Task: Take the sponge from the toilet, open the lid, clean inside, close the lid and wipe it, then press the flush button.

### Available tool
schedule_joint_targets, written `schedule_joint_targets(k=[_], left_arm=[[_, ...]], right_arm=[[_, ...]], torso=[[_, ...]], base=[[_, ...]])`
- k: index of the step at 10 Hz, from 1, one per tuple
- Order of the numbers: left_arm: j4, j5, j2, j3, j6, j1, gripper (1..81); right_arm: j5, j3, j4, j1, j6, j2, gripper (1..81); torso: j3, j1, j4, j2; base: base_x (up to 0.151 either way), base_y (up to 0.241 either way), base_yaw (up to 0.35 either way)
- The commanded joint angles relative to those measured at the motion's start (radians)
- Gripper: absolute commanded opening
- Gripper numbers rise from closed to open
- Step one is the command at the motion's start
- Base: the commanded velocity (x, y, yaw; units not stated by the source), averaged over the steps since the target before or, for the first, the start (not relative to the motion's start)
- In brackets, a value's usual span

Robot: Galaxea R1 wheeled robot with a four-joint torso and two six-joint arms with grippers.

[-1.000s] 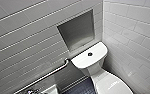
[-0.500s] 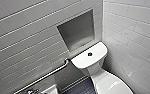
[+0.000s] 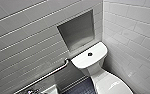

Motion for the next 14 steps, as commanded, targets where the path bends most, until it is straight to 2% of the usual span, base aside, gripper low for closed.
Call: schedule_joint_targets(k=[1,3,4,6,8,11,14], left_arm=[[0.0,0.064,-0.021,-0.01,0.001,0.021,81.1],[-0.004,0.062,-0.021,-0.01,0.001,0.021,81.1],[-0.004,0.062,-0.021,-0.01,0.001,0.021,81.1],[-0.002,0.062,-0.021,-0.01,0.001,0.019,81.1],[-0.004,0.062,-0.021,-0.01,0.001,0.019,81.1],[-0.005,0.062,-0.025,-0.01,0.001,0.019,81.1],[-0.005,0.062,-0.022,-0.01,0.001,0.019,81.1]], right_arm=[[-0.2,0.206,0.087,0.212,-0.241,-0.14,1.0],[-0.348,0.185,0.183,0.337,-0.348,-0.104,1.0],[-0.397,0.158,0.196,0.381,-0.368,-0.082,1.0],[-0.5,0.053,0.197,0.459,-0.368,-0.01,1.0],[-0.571,-0.077,0.222,0.547,-0.368,0.1,1.0],[-0.728,-0.262,0.223,0.71,-0.361,0.267,1.0],[-0.824,-0.436,0.214,0.783,-0.362,0.413,1.0]], torso=[[0.0,0.0,0.0,0.0],[0.0,0.0,0.0,0.0],[0.0,-0.001,0.0,0.0],[0.0,-0.003,0.0,-0.001],[0.0,-0.004,0.0,-0.002],[0.0,-0.004,0.0,-0.002],[0.0,-0.004,0.0,-0.001]], base=[[0.0,0.0,0.0],[0.0,0.0,0.0],[0.0,0.0,0.0],[0.0,0.0,0.0],[0.0,0.0,0.0],[0.0,0.0,0.0],[0.0,0.0,0.0]])
